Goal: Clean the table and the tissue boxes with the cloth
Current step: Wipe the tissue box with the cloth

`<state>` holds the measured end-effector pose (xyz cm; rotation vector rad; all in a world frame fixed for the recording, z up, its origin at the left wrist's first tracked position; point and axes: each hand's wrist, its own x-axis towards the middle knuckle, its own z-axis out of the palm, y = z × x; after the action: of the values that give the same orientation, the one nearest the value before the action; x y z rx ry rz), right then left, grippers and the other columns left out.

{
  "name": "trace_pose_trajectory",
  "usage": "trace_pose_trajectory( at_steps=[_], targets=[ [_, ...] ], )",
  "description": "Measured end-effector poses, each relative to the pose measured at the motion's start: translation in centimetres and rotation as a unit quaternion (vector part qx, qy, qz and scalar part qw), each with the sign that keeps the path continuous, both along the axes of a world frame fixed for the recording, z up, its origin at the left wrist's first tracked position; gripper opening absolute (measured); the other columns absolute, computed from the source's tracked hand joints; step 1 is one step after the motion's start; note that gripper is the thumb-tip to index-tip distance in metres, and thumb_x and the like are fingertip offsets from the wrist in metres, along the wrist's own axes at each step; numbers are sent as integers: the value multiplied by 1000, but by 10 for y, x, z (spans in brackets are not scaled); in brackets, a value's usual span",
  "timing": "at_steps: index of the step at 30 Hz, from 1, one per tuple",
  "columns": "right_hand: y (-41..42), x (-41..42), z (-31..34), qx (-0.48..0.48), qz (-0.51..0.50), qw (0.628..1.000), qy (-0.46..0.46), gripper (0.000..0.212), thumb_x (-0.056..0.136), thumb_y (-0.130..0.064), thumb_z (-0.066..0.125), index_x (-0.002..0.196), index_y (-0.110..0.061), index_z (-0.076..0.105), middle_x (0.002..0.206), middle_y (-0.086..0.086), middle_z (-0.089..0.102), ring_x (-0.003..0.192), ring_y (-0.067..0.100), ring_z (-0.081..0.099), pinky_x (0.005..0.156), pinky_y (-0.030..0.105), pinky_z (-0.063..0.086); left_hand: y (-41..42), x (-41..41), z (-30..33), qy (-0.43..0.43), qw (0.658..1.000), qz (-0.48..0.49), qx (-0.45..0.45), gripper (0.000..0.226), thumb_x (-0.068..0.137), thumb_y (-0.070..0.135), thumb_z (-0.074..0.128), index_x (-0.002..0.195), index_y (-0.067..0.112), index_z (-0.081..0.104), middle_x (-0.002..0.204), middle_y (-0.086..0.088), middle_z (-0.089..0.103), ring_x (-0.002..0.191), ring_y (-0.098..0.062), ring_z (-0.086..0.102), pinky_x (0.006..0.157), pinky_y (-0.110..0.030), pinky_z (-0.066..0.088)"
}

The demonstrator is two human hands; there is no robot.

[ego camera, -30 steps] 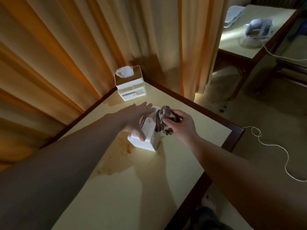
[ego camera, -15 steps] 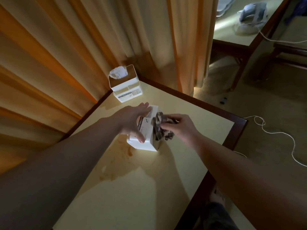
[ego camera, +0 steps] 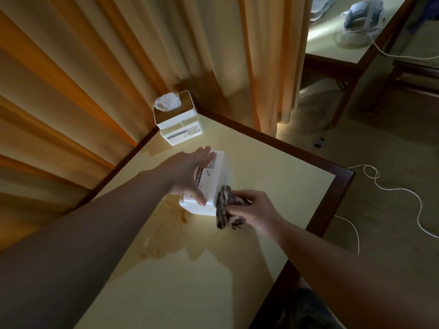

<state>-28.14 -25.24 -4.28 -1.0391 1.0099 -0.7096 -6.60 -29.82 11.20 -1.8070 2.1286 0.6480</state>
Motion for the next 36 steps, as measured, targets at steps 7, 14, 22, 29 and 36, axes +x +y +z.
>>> trace_pose_trajectory(
  at_steps=[7,14,22,29,36],
  targets=[
    [-39,-4,4,7,26,998,48,35,78,-20,88,112,-22,81,101,2,80,94,23,77,90,49,62,-4,5,-3,6,1000,0,4,142,50,48,100,162,45,14,169,22,2,158,-18,11,125,-50,10],
    [-83,-2,8,1,-73,997,25,27,84,-16,85,110,-23,80,100,5,80,95,24,77,91,50,62,-3,3,-2,18,1000,20,9,139,52,47,100,162,46,14,170,21,1,158,-20,9,126,-53,10],
    [-83,14,5,-127,-63,970,198,37,94,-29,76,130,-22,73,113,-4,74,107,16,68,88,26,56,5,-8,4,28,999,46,-5,134,58,45,98,163,42,14,171,17,3,157,-24,12,125,-50,11],
    [-43,5,-6,-213,26,935,281,45,91,-23,78,135,-16,69,123,6,67,109,22,65,97,31,53,6,-1,-7,23,998,51,-14,140,52,61,95,163,41,12,171,16,3,159,-21,9,128,-51,2],
    [-7,-15,-11,-213,112,939,247,38,85,-20,82,123,-21,77,107,-3,68,90,12,67,77,19,51,5,-1,-7,8,999,47,-15,142,49,68,92,163,44,11,170,18,2,159,-24,9,128,-54,5]
  ],
)
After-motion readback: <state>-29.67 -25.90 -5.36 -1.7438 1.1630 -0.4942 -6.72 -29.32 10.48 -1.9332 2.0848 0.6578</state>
